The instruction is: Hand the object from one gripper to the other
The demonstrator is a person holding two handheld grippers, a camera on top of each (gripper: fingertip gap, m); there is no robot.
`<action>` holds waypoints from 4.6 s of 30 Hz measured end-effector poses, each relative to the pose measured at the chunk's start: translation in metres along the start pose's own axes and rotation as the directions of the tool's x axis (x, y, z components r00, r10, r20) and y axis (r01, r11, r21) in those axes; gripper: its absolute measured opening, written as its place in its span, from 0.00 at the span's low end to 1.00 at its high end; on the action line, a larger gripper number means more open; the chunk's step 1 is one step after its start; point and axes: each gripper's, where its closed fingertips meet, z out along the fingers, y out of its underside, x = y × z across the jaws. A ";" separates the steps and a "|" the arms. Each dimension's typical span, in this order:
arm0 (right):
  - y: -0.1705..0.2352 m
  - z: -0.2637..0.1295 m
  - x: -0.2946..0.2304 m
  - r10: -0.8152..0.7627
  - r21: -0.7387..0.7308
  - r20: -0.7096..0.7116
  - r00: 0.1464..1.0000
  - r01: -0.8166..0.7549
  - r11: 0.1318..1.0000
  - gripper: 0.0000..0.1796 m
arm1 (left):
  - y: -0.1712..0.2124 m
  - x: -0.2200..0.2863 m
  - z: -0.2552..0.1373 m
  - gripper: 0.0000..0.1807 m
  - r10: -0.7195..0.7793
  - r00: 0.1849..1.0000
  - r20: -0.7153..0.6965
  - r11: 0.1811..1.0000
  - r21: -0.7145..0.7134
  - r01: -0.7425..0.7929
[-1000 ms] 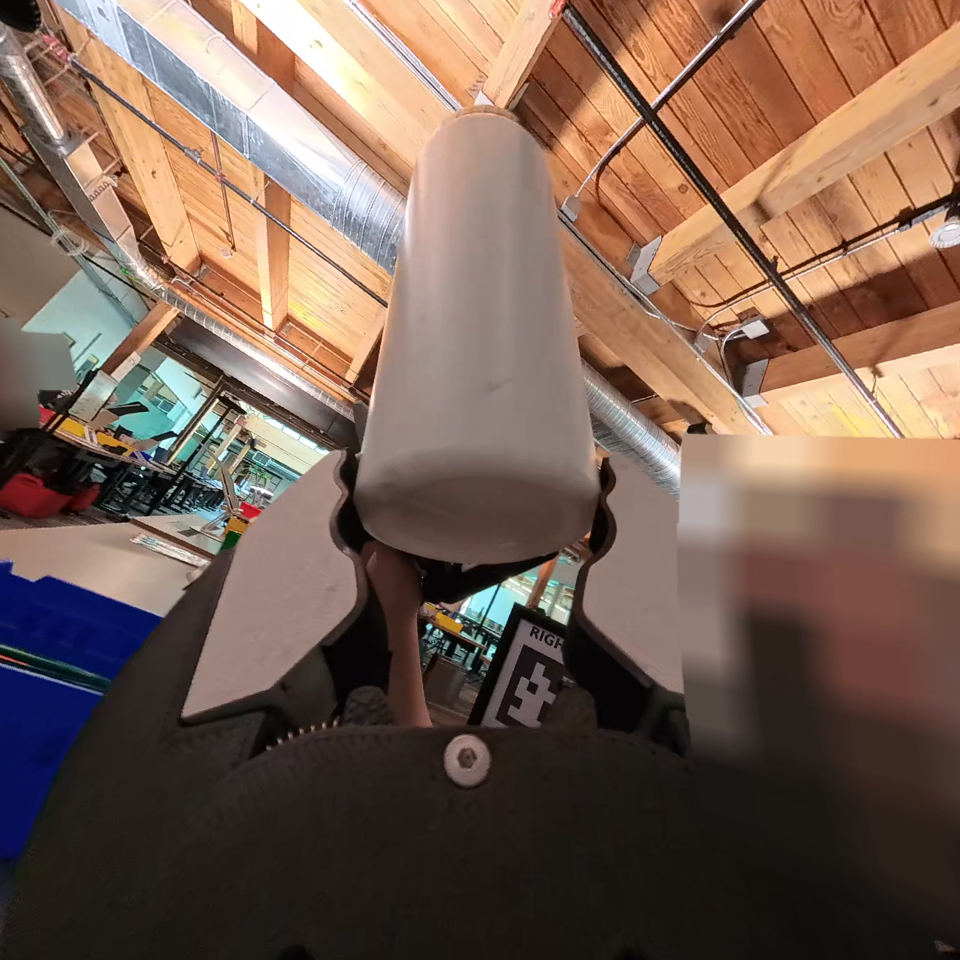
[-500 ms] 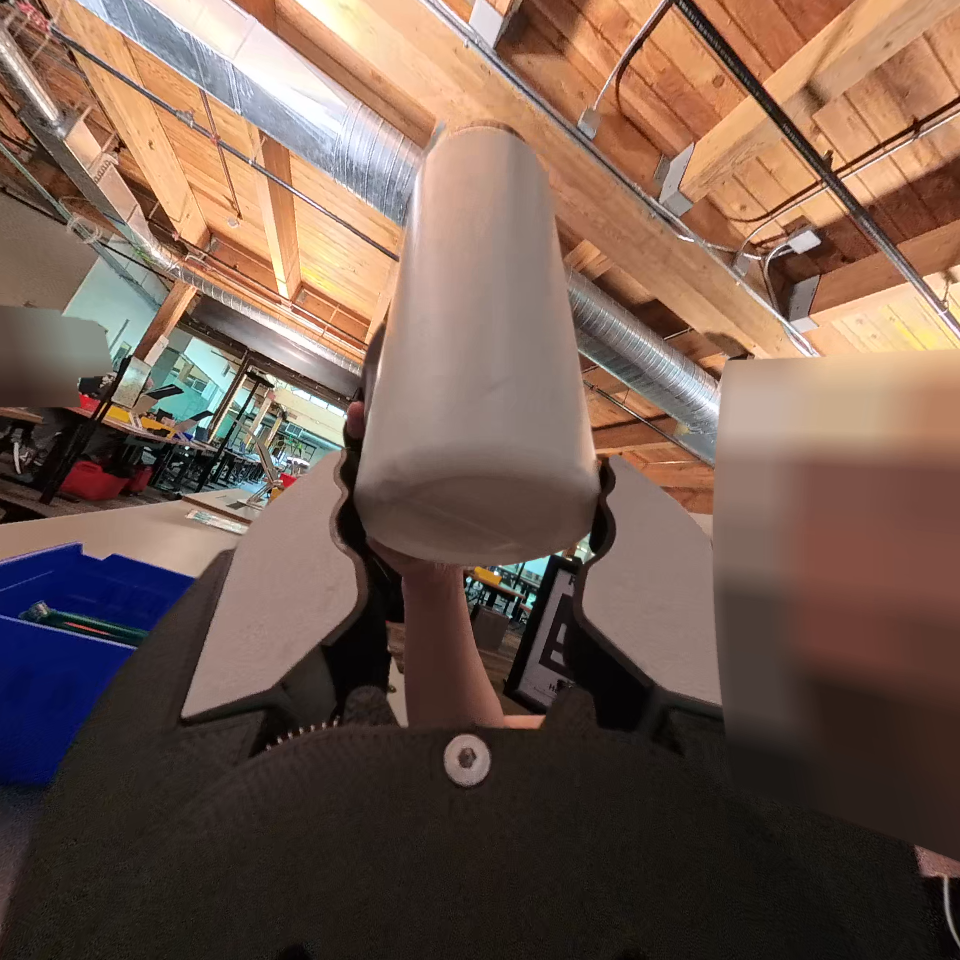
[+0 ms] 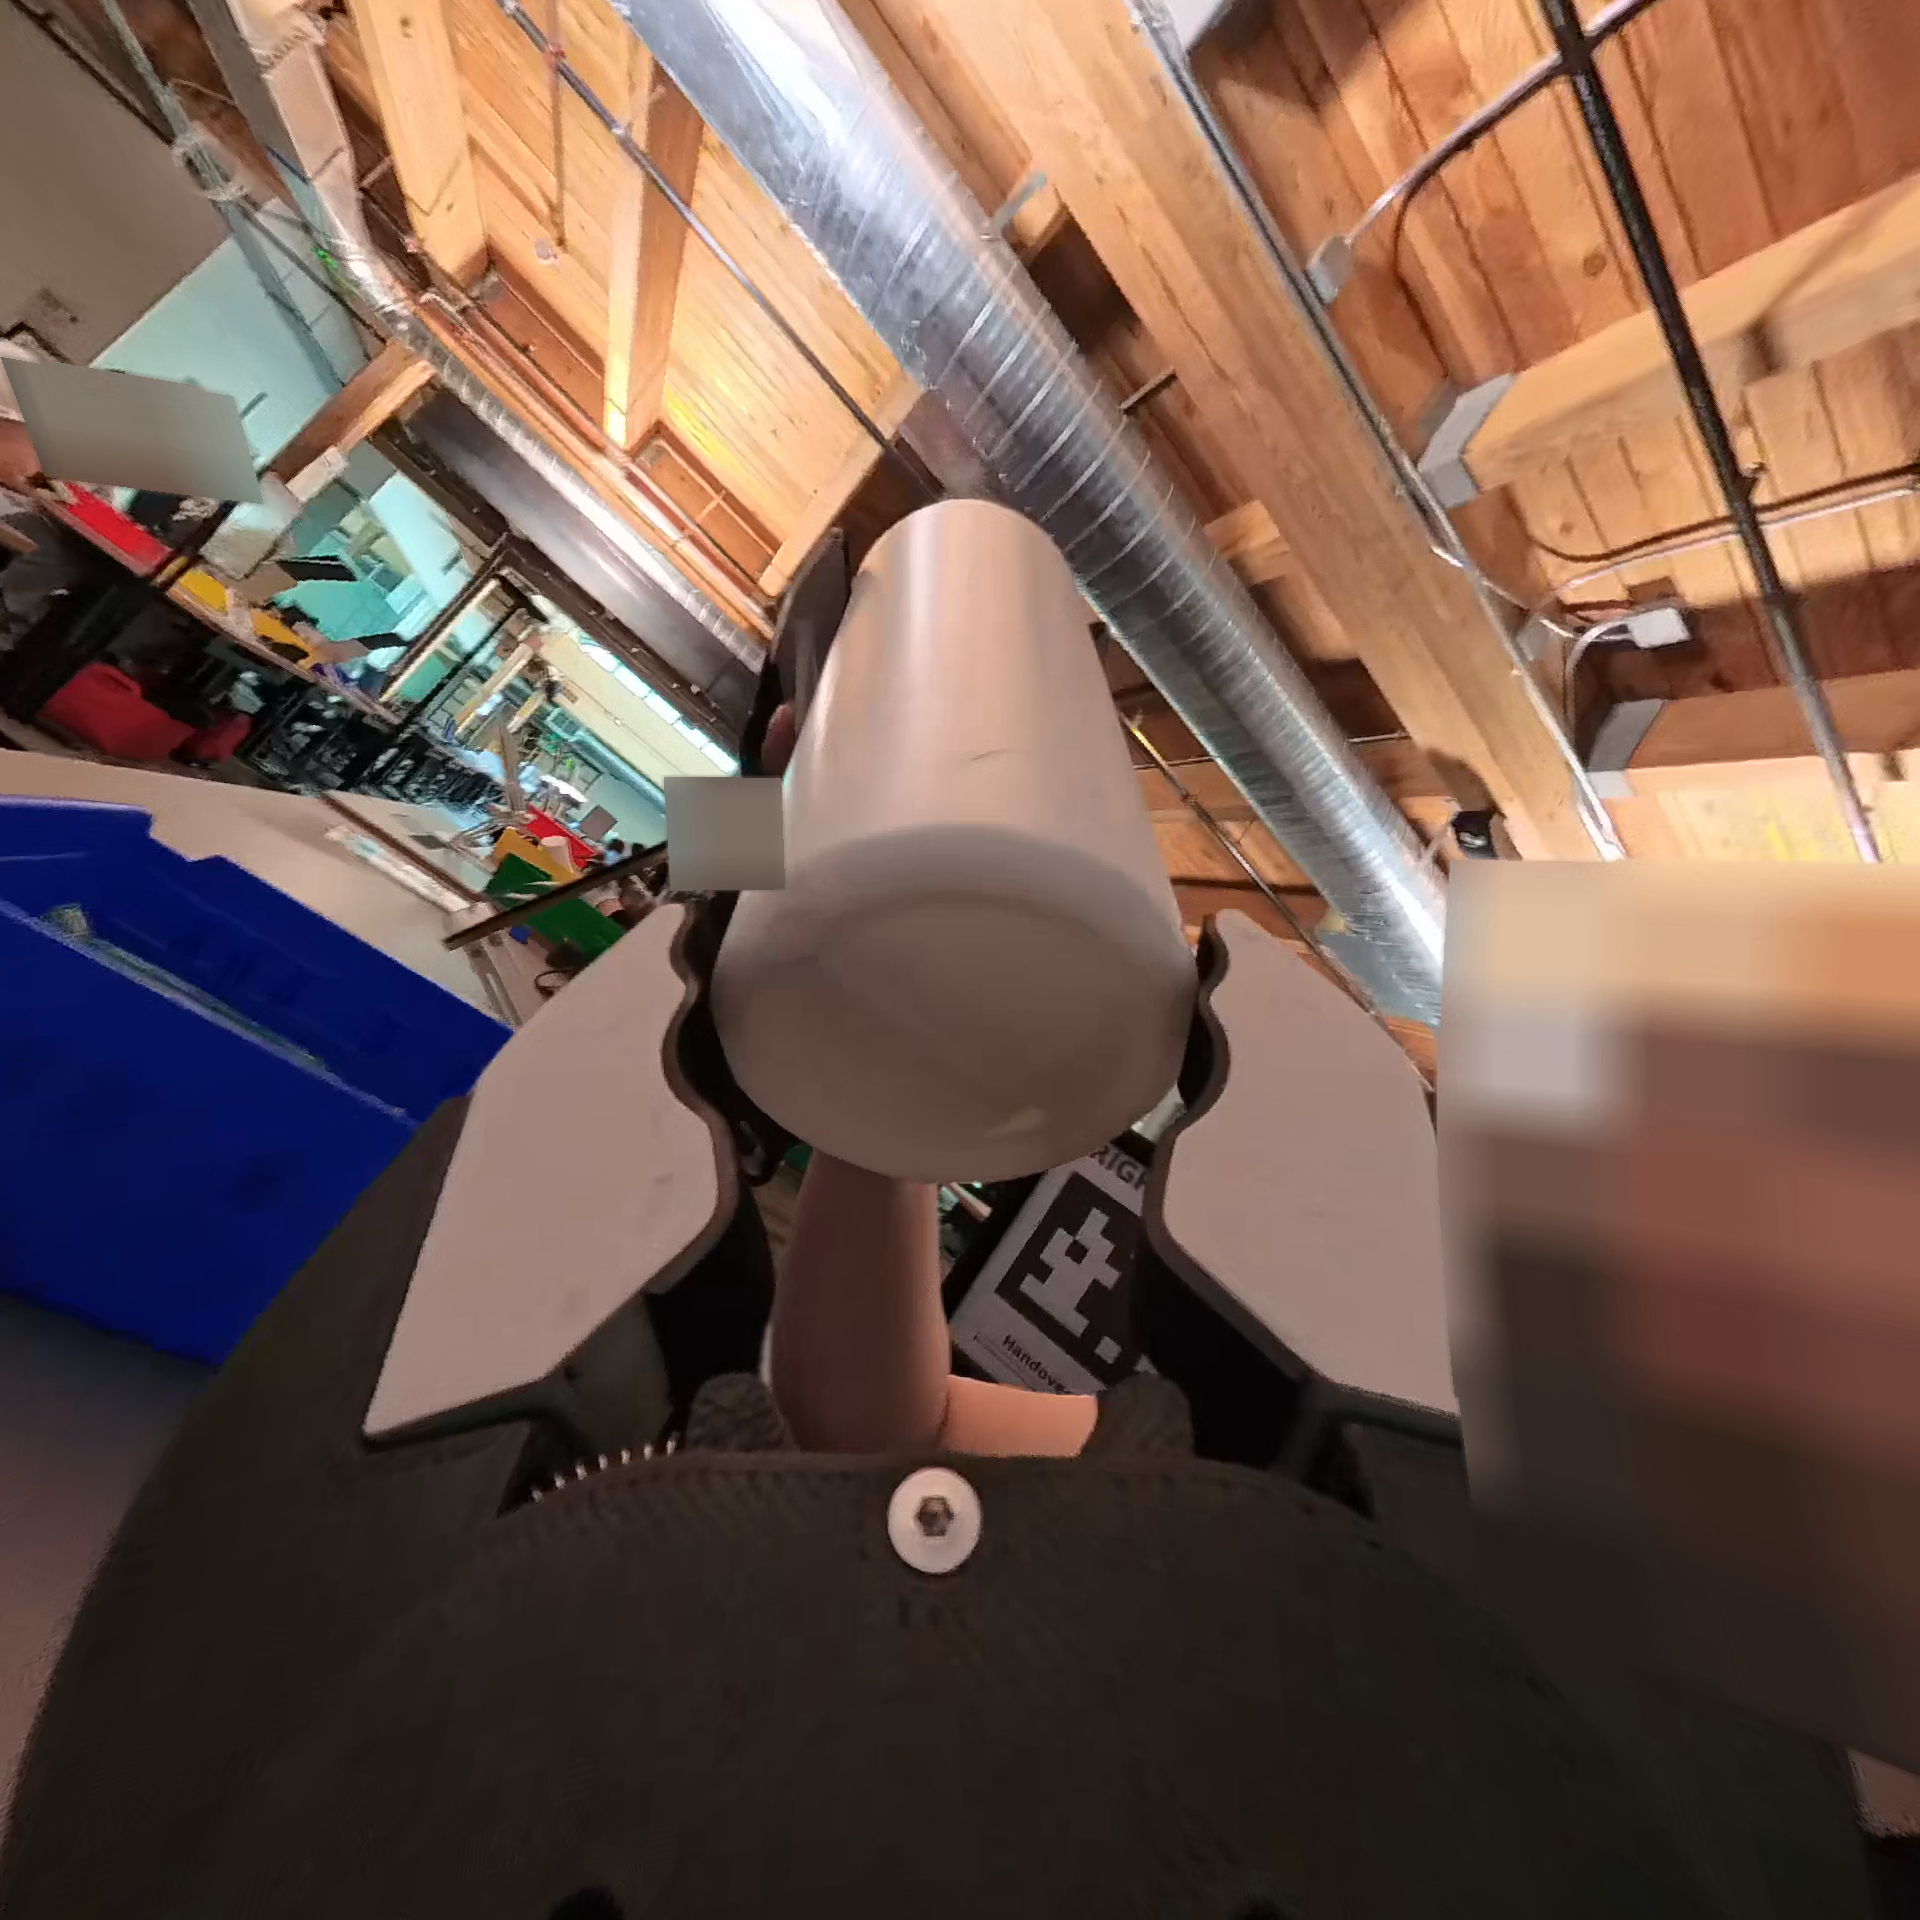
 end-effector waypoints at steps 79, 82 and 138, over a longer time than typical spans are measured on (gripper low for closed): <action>0.154 0.050 0.030 -0.480 -0.541 0.168 0.861 0.488 0.685 0.53 | -0.063 0.052 -0.053 0.11 0.913 0.279 0.298 0.406 -0.726 -0.555; 0.152 0.061 0.043 -0.530 -0.495 0.076 0.845 0.493 0.715 0.54 | -0.084 0.051 -0.068 0.11 0.931 0.115 0.346 0.351 -0.769 -0.534; 0.120 0.071 -0.020 -0.382 -0.349 0.080 0.921 0.385 0.854 0.62 | 0.015 0.015 -0.002 0.47 0.629 0.766 0.133 0.693 -0.541 -0.476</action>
